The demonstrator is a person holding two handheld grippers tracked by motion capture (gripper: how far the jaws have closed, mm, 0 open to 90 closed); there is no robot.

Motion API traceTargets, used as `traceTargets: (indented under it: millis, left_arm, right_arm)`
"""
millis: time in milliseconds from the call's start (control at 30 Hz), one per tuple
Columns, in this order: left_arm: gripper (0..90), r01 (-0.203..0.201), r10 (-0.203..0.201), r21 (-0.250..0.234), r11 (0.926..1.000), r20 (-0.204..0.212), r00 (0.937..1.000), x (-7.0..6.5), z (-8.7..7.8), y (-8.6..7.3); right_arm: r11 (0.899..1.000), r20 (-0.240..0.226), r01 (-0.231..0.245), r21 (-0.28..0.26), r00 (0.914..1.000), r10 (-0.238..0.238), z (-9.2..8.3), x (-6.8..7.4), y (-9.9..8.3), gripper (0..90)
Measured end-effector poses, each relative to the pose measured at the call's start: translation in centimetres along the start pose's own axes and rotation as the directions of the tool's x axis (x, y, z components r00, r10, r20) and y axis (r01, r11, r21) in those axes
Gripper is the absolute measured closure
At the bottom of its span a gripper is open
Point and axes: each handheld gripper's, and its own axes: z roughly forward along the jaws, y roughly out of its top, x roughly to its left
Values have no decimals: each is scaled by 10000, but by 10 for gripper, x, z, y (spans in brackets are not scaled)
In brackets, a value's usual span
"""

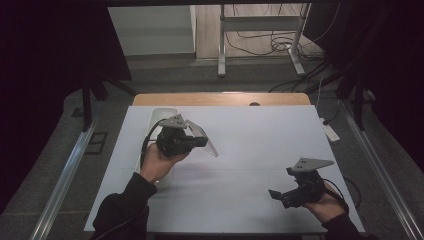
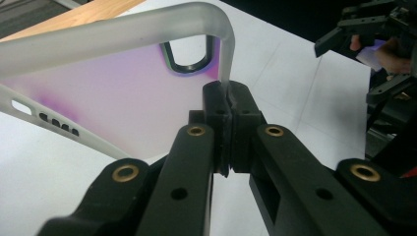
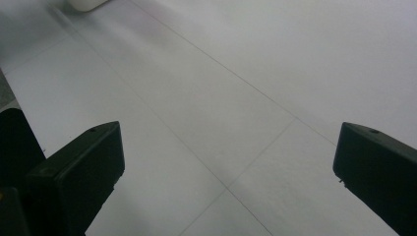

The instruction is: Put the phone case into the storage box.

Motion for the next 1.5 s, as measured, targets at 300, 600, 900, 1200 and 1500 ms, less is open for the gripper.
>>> traceTargets:
  millis: [300,600,900,1200,1500]
  left_arm:
    - [885,182,-183,-24,9998,-412,9990,11,-8,5]
    - [886,226,-220,73,9997,-754,9969,17,-14,11]
    - [885,394,-384,74,9992,-1089,9933,26,-23,15]
    - [885,580,-564,64,9983,-1500,9871,34,-33,17]
    - [886,800,-783,9,9968,-1939,9779,43,-42,19]
  right_arm:
    - [9994,353,-315,-107,9989,319,-11,-7,-11,0]
    - [9982,754,-597,-79,9953,601,-20,-11,-20,0]
    - [9958,1108,-898,-165,9897,911,-30,-14,-29,0]
    - [9923,1526,-1208,-257,9806,1233,-40,-16,-37,0]
    - [9883,1696,-1502,-255,9737,1524,-46,-17,-46,0]
